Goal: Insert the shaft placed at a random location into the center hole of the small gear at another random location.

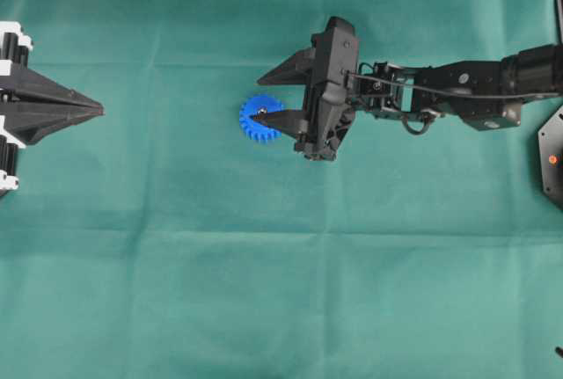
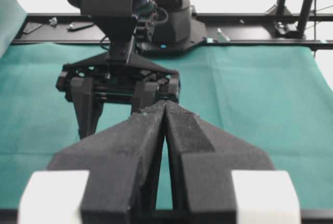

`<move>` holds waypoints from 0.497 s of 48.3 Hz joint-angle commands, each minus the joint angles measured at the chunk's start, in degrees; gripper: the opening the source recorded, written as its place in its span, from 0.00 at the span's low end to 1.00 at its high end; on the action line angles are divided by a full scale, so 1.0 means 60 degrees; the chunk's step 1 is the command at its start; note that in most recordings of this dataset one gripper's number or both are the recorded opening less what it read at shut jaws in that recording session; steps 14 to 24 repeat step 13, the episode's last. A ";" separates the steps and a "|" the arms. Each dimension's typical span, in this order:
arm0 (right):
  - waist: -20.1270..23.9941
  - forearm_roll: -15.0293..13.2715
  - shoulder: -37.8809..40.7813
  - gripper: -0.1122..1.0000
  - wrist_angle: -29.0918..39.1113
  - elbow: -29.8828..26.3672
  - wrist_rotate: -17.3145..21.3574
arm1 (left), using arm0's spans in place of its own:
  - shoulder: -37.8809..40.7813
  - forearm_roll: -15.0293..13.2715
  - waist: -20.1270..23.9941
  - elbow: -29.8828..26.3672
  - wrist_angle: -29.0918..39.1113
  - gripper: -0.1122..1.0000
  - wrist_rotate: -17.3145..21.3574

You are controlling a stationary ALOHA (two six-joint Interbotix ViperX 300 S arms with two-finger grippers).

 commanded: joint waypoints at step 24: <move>0.0029 0.0029 -0.0498 0.73 0.0352 0.0088 0.0132 | 0.0059 0.0029 0.0015 -0.0205 -0.0029 0.10 0.0000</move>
